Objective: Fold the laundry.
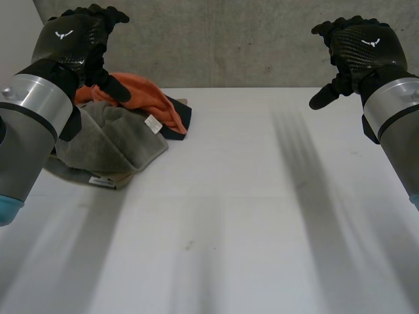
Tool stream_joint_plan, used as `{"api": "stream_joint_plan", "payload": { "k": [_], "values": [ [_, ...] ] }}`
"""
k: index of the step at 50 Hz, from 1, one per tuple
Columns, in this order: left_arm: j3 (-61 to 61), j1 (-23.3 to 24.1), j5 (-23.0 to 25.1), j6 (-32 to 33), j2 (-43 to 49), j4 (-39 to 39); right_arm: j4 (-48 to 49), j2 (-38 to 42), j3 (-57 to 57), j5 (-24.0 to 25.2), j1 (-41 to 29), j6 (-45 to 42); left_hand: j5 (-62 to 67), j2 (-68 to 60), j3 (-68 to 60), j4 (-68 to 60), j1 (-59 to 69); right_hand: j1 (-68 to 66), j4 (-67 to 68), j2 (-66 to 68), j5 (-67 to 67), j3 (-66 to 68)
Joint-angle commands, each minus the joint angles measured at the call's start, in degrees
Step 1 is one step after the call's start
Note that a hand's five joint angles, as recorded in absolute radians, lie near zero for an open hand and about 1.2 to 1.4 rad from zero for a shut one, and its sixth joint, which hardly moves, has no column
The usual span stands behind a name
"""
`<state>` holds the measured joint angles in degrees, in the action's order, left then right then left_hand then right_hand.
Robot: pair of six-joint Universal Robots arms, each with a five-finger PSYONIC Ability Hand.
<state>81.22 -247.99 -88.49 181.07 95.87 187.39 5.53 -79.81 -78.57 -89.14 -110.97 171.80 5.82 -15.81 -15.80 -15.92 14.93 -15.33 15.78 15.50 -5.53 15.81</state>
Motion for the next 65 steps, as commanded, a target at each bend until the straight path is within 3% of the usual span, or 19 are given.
{"api": "stream_joint_plan", "payload": {
  "k": [1,13,17,22,28,35,41,50,52,56,57,61,65],
  "values": [
    [-0.4,0.0,0.1,0.0,-0.2,-0.5,0.0,0.0,0.0,0.0,0.0,0.0,-5.6,5.6,5.6,5.7,-4.7,5.3,-5.8,-5.5,5.5,-5.8],
    [-2.6,0.0,-0.5,0.2,2.0,-2.8,0.0,0.1,-0.1,0.3,0.0,-0.1,-5.6,5.6,5.6,5.7,-4.7,5.3,-5.8,-5.5,5.5,-5.8],
    [-3.1,-0.7,-0.5,3.1,3.6,-1.0,0.0,0.1,0.0,0.6,0.0,-0.1,-5.8,5.8,5.8,5.9,-4.9,5.3,-5.8,-5.5,5.5,-5.8],
    [-7.5,-4.4,-2.6,12.3,12.5,6.2,0.0,0.2,-0.1,0.9,0.0,-0.2,-5.8,5.8,5.8,5.9,-4.9,5.3,-5.8,-5.5,5.5,-5.8],
    [-16.7,-9.4,-2.9,19.5,22.4,8.6,0.0,0.3,0.0,0.9,0.0,-0.3,-5.8,5.8,5.8,5.9,-4.9,5.3,-5.8,-5.5,5.5,-5.8],
    [-32.8,-15.3,-1.5,20.9,38.1,9.0,0.0,1.0,-0.2,1.0,0.0,-0.6,-5.8,5.8,5.8,5.9,-4.9,5.3,-5.8,-5.5,5.5,-5.8],
    [-44.1,-18.6,6.0,20.9,50.8,9.2,0.0,3.3,0.0,1.0,0.0,-0.8,-5.8,5.8,5.8,5.9,-4.9,5.3,-5.8,-5.5,5.5,-5.8],
    [-53.8,-20.5,8.0,21.2,62.0,9.4,0.1,5.1,0.3,1.0,0.0,-0.9,-4.4,4.4,4.4,4.5,-3.5,5.3,-5.8,-5.5,5.5,-5.8],
    [-55.4,-20.7,8.1,21.3,63.4,9.4,0.1,5.9,0.4,1.0,0.0,-1.5,-1.8,1.7,1.7,1.8,-0.9,5.3,-5.8,-5.5,5.5,-5.8],
    [-58.4,-20.8,8.5,21.3,65.5,9.5,0.1,6.4,0.4,0.9,0.0,-2.7,16.9,-16.9,-16.9,-16.8,17.8,5.3,-5.8,-5.5,5.5,-5.8],
    [-59.3,-20.7,8.9,21.3,65.7,9.7,0.1,6.6,0.4,0.9,0.0,-3.0,31.6,-31.6,-31.6,-31.5,32.5,5.3,-5.8,-5.5,5.5,-5.8],
    [-60.3,-20.5,8.6,21.3,65.5,12.1,0.1,7.1,0.4,0.9,0.0,-3.4,64.1,-64.1,-64.1,-64.0,65.0,5.3,-5.8,-5.5,5.5,-5.8],
    [-59.8,-19.6,6.5,21.2,64.0,15.0,0.1,7.1,0.4,0.9,0.0,-3.4,64.2,-64.2,-64.2,-64.1,65.1,5.3,-5.8,-5.5,5.5,-5.8]
  ]
}}
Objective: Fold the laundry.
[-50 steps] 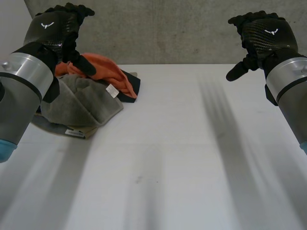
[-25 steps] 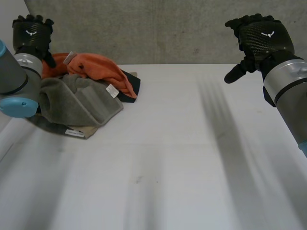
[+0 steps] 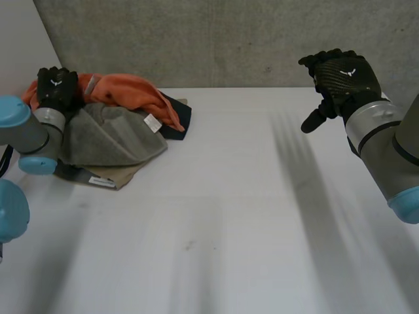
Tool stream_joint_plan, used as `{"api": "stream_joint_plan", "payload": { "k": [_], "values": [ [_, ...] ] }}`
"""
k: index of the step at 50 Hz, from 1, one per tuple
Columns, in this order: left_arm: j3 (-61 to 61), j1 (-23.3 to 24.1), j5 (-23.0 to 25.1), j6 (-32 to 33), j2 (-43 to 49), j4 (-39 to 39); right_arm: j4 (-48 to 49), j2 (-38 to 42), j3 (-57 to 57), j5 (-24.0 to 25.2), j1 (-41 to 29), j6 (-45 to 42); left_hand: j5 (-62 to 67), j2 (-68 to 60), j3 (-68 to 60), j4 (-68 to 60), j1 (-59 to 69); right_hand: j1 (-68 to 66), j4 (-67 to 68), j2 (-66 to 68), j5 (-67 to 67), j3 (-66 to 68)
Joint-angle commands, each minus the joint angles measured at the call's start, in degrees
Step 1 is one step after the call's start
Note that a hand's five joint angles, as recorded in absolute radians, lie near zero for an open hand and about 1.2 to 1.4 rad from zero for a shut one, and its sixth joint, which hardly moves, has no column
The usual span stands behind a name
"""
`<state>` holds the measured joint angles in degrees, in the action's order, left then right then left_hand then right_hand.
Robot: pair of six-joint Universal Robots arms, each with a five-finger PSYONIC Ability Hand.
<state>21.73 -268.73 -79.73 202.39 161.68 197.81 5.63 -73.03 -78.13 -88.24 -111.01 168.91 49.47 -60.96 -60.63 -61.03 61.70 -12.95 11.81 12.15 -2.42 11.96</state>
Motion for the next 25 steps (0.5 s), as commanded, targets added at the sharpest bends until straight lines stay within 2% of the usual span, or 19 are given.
{"api": "stream_joint_plan", "payload": {
  "k": [1,6,9,15,19,25],
  "values": [
    [0.1,1.4,-2.8,-0.2,-2.5,4.8,0.0,0.3,0.0,0.0,0.0,-0.5,20.5,-19.0,-19.4,-19.0,18.3,2.9,-1.8,-2.1,2.4,-2.0],
    [4.8,4.2,-3.9,-1.2,-11.9,4.9,-0.1,0.1,0.0,0.0,0.0,-0.5,20.5,-19.0,-19.4,-19.0,18.3,2.9,-1.8,-2.1,2.4,-2.0],
    [10.2,6.1,-3.9,-4.5,-20.4,5.7,-0.1,0.0,-0.1,0.0,0.0,-0.5,20.5,-19.0,-19.4,-19.0,18.3,2.9,-1.8,-2.1,2.4,-2.0],
    [19.4,11.5,-3.8,-16.6,-36.8,7.3,-0.1,-0.4,-0.1,0.1,-0.1,-0.5,20.5,-19.0,-19.4,-19.0,18.3,2.9,-1.8,-2.1,2.4,-2.0],
    [22.4,15.2,-4.0,-22.7,-44.5,7.3,-0.1,-1.9,-0.1,0.0,0.5,-0.4,20.5,-19.0,-19.4,-19.0,18.3,2.9,-1.8,-2.1,2.4,-2.0],
    [24.8,23.4,-3.9,-27.5,-48.2,6.6,-0.1,-4.8,-0.1,-0.1,0.8,-0.2,20.5,-19.0,-19.4,-19.0,18.3,2.9,-1.8,-2.1,2.4,-2.0]
  ]
}}
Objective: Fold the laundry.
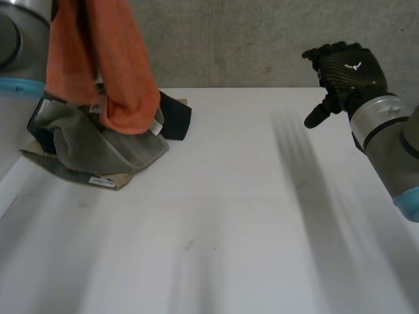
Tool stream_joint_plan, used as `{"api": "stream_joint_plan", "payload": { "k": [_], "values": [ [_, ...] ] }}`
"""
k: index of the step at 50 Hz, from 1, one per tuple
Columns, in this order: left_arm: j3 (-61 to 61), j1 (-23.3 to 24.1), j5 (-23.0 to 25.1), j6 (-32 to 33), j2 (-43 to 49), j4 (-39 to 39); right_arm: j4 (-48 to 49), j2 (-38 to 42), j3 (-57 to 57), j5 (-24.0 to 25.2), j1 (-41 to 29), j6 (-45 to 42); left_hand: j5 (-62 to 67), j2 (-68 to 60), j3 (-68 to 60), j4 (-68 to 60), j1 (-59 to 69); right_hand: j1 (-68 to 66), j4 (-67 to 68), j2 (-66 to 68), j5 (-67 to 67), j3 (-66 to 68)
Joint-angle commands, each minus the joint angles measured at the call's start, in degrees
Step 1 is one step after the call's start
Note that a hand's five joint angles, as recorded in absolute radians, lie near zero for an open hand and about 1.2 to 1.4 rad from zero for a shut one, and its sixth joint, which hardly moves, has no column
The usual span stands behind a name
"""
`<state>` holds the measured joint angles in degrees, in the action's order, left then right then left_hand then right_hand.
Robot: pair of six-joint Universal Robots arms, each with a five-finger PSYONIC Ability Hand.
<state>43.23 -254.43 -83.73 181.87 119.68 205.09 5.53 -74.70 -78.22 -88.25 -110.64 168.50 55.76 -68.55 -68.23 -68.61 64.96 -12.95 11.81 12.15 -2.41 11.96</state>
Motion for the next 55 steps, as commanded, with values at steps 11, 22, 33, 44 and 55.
{"api": "stream_joint_plan", "payload": {
  "k": [11,22,33,44,55],
  "values": [
    [17.9,22.9,-0.6,-5.1,0.7,-8.8,-0.2,-5.9,1.0,0.1,4.9,0.0,14.2,-11.5,-11.8,-11.4,15.0,2.9,-1.8,-2.1,2.4,-2.0],
    [22.2,25.9,-17.2,10.9,10.5,-17.4,-6.7,-4.1,2.4,6.5,6.4,-4.6,-31.7,34.5,34.2,34.6,-30.9,2.9,-1.8,-2.1,2.4,-2.0],
    [37.9,26.5,-18.9,10.0,-9.3,-18.2,-20.4,5.4,1.9,11.5,5.7,-9.3,-55.8,58.5,58.2,58.6,-55.0,2.9,-1.8,-2.1,2.4,-2.0],
    [49.1,23.5,-15.4,-13.5,-7.1,-20.4,-19.6,13.2,-2.2,14.4,5.5,-3.2,-49.7,52.5,52.1,52.5,-48.9,-6.7,7.9,7.5,-7.2,7.7],
    [39.2,24.9,-12.2,-14.1,8.0,-21.0,-8.0,14.9,-9.4,14.1,1.4,0.4,-48.7,51.4,51.1,51.5,-47.9,-8.9,10.0,9.7,-9.4,9.9]
  ]
}}
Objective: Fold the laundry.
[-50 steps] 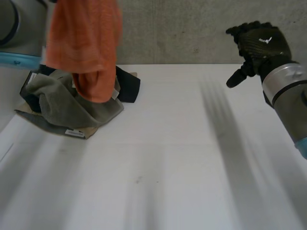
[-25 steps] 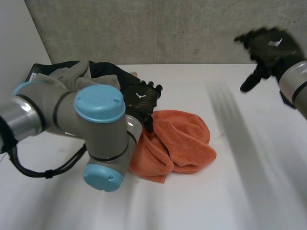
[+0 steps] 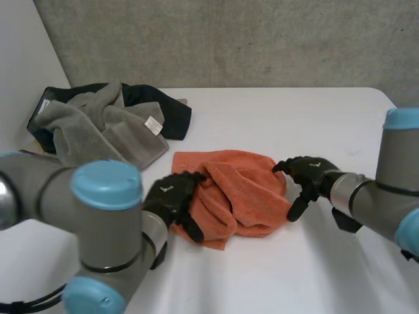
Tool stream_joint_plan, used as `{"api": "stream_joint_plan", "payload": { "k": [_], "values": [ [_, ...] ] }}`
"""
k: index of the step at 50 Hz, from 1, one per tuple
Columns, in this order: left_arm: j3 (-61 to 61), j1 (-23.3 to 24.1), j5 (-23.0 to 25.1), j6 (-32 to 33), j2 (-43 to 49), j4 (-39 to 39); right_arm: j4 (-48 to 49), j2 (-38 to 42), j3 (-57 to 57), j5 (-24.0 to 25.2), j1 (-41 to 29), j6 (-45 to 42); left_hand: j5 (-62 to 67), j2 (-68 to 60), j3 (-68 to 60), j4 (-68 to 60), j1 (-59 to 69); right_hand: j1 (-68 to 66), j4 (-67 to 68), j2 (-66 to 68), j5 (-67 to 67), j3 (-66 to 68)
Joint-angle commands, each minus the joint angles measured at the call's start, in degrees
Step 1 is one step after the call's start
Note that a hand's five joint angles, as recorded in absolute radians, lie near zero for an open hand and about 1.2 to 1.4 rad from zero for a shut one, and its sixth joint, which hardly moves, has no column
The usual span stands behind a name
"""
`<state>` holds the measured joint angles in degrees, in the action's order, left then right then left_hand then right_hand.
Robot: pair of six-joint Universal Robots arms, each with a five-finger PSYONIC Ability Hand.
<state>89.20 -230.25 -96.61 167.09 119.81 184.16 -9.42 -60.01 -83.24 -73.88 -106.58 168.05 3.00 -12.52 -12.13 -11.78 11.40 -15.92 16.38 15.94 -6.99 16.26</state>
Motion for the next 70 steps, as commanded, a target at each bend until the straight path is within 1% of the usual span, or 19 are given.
{"api": "stream_joint_plan", "payload": {
  "k": [1,3,5,6,7,8,9,14,19,23,30,38,43,50,61,63,64,66,70],
  "values": [
    [-7.5,0.8,0.6,0.7,8.4,-0.1,7.7,0.2,-4.6,-0.3,-3.1,0.9,6.1,-6.6,-7.0,-7.3,7.7,-7.3,6.8,7.3,-6.2,6.9],
    [-8.4,0.9,0.6,0.8,9.1,-0.1,9.8,0.9,-5.3,-0.4,-4.6,0.9,13.2,-13.6,-14.0,-14.4,14.8,-15.7,15.2,15.6,-14.6,15.3],
    [-9.7,1.1,0.7,1.0,9.4,0.8,11.2,1.8,-5.4,-0.4,-5.5,1.0,32.0,-32.4,-32.8,-33.2,33.6,-25.7,25.3,25.7,-24.7,25.4],
    [-10.2,1.1,0.7,0.9,9.4,0.9,12.3,2.6,-5.3,-0.6,-5.8,1.0,40.7,-41.2,-41.6,-41.9,42.3,-40.6,40.1,40.6,-39.5,40.3],
    [-11.3,1.1,0.4,1.0,9.4,1.4,12.7,2.9,-5.2,-0.7,-5.8,1.1,59.3,-59.7,-60.1,-60.5,60.9,-50.9,50.5,50.9,-49.8,50.6],
    [-11.3,1.1,0.4,1.0,9.4,1.4,13.1,2.9,-4.9,-0.8,-5.8,1.2,59.5,-59.9,-60.3,-60.7,61.1,-63.9,63.5,63.9,-62.9,63.6],
    [-12.9,1.1,-0.7,1.0,8.9,1.2,13.3,2.8,-4.9,-1.1,-5.7,1.5,66.9,-67.4,-67.8,-68.1,68.5,-64.1,63.6,64.1,-63.0,63.7],
    [-13.1,0.4,-2.6,1.1,1.3,-1.6,14.1,-2.3,-4.2,-4.7,-5.0,1.5,67.0,-67.5,-67.9,-68.2,68.6,-64.1,63.6,64.1,-63.0,63.7],
    [-10.9,-4.3,-1.6,2.3,-11.2,-6.7,10.7,-17.8,-2.5,-4.0,1.4,-7.4,67.0,-67.5,-67.9,-68.2,68.6,-64.1,63.6,64.1,-63.0,63.7],
    [-10.7,-10.2,5.7,8.0,-17.9,-11.6,7.1,-22.8,-0.3,-2.5,4.6,-16.2,67.0,-67.5,-67.9,-68.2,68.6,-64.1,63.6,64.1,-63.0,63.7],
    [-11.6,-15.0,14.2,14.7,-19.3,-17.5,2.1,-27.1,3.2,-1.9,4.8,-21.2,67.0,-67.5,-67.9,-68.2,68.6,-64.1,63.6,64.1,-63.0,63.7],
    [-13.1,-15.5,14.6,15.7,-11.4,-16.6,-2.0,-23.5,3.3,-2.4,3.9,-23.0,67.0,-67.5,-67.9,-68.2,68.6,-64.1,63.6,64.1,-63.0,63.7],
    [-19.3,-15.4,13.8,17.3,-2.1,-12.1,-2.3,-15.3,6.0,-4.5,2.6,-28.0,67.0,-67.5,-67.9,-68.2,68.6,-64.1,63.6,64.1,-63.0,63.7],
    [-29.5,-11.8,12.1,19.2,6.0,-7.4,-2.1,-7.9,9.8,-12.3,2.3,-30.3,67.0,-67.5,-67.9,-68.2,68.6,-64.1,63.6,64.1,-63.0,63.7],
    [-19.7,1.4,12.5,18.1,6.8,-10.4,1.1,-8.6,-2.1,-10.1,1.7,-30.3,67.0,-67.5,-67.9,-68.2,68.6,-64.1,63.6,64.1,-63.0,63.7],
    [-19.0,2.7,12.3,18.2,6.4,-10.0,1.9,-8.8,-4.3,-9.8,1.6,-30.4,55.9,-56.3,-56.7,-57.1,57.5,-64.1,63.6,64.1,-63.0,63.7],
    [-19.1,3.0,11.6,18.4,5.8,-9.5,2.3,-8.9,-4.8,-9.8,1.5,-30.4,23.3,-23.8,-24.1,-24.5,24.9,-64.1,63.6,64.1,-63.0,63.7],
    [-19.5,2.5,11.1,18.4,4.2,-9.0,2.9,-9.2,-5.8,-9.8,1.4,-30.4,-3.0,2.5,2.1,1.8,-1.4,-64.1,63.6,64.1,-63.0,63.7],
    [-21.8,-4.2,10.4,19.6,1.0,-8.0,5.0,-9.4,-8.1,-9.7,1.8,-30.3,-3.0,2.5,2.1,1.8,-1.4,-64.1,63.6,64.1,-63.0,63.7]
  ]
}}
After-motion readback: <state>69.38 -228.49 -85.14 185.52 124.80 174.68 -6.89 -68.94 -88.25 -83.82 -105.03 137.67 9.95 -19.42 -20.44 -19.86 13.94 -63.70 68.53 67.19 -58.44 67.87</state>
